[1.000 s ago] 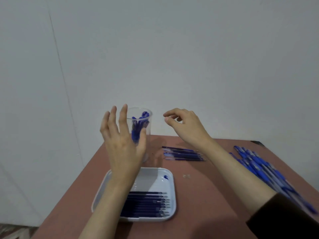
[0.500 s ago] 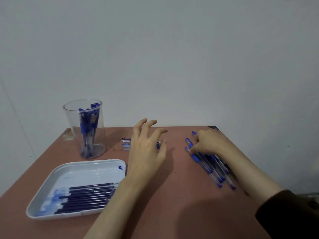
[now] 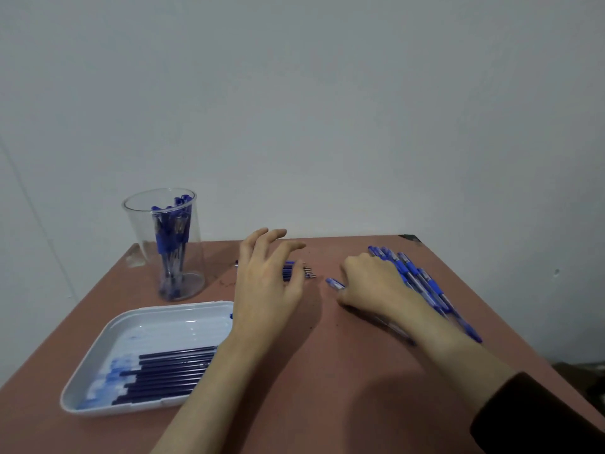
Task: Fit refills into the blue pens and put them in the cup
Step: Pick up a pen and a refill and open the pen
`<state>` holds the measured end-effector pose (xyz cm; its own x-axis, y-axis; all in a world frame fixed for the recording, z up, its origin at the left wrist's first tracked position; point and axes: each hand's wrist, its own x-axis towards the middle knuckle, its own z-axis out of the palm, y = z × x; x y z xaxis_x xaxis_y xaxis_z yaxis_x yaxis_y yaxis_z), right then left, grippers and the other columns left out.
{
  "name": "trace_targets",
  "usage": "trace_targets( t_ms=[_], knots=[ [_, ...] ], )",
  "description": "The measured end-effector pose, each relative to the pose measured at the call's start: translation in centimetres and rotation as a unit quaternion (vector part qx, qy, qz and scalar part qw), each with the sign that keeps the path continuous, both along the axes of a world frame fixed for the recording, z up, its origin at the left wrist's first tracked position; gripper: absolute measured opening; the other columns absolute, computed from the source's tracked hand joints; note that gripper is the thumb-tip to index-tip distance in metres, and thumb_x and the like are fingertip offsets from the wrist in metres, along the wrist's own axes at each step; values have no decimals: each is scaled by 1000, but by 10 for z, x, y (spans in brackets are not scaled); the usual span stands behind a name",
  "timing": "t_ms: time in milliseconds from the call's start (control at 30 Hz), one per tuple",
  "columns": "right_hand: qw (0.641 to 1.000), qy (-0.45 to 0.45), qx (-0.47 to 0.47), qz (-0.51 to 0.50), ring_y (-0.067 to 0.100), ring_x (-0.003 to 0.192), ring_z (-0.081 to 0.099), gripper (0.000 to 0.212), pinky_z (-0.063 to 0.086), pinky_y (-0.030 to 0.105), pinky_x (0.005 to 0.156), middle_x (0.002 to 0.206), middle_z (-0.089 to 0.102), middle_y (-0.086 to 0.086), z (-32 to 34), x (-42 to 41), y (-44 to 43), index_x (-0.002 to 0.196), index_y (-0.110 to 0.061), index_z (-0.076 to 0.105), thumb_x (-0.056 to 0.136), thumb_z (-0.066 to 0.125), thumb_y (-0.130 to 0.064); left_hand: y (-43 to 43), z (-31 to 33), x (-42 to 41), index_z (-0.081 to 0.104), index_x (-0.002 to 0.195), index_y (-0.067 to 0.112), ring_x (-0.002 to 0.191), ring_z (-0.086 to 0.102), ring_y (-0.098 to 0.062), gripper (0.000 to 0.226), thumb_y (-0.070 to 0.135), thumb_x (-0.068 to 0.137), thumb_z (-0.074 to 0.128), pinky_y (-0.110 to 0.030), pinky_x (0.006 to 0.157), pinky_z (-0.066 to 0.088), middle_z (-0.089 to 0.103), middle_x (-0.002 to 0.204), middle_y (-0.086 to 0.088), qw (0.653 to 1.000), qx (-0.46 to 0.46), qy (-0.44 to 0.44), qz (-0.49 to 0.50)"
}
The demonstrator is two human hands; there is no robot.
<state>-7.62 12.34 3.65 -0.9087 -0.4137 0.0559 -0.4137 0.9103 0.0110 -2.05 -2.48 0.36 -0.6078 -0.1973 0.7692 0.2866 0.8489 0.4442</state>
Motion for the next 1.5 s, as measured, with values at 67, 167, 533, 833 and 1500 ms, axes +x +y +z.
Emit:
trace_targets(
  t_ms=[67, 167, 533, 833, 1500],
  knots=[
    [997, 12, -65, 40, 30, 83, 51, 25, 36, 35, 65, 86, 53, 7, -3, 5, -11, 77, -16, 39, 92, 51, -32, -5, 1, 1, 70, 103, 17, 114, 38, -17, 37, 30, 80, 43, -13, 94, 23, 61, 115, -3, 1000, 5, -11, 0],
    [978, 12, -183, 101, 24, 92, 56, 21, 43, 35, 74, 95, 61, 2, -5, 5, -24, 111, -22, 55, 90, 53, -22, -13, 4, 2, 66, 112, 19, 105, 49, -15, 34, 24, 83, 50, -9, 85, 28, 61, 114, 0, 997, 50, -59, -14],
    [929, 76, -333, 145, 14, 88, 65, 26, 50, 36, 75, 94, 72, -9, -20, 10, -51, 115, -32, 67, 97, 50, -40, -35, 11, 1, 71, 101, 19, 84, 65, -3, 18, 9, 89, 61, -10, 61, 48, 72, 93, 5, 928, 335, -126, -106],
    [935, 102, -305, 146, 22, 82, 64, 32, 46, 36, 69, 85, 72, -2, -14, 17, -46, 117, -32, 65, 99, 41, -44, -30, 15, 2, 72, 94, 16, 88, 69, -17, 15, 7, 88, 62, -31, 80, 56, 74, 90, -5, 891, 409, -133, -147],
    [956, 51, -284, 60, 22, 75, 59, 18, 48, 40, 69, 79, 65, -1, -18, -2, -29, 108, -24, 48, 90, 53, -24, -47, 13, 2, 70, 74, 20, 56, 54, -4, 20, 34, 87, 64, -28, 63, 50, 60, 57, 12, 927, 355, -113, -45]
  ],
)
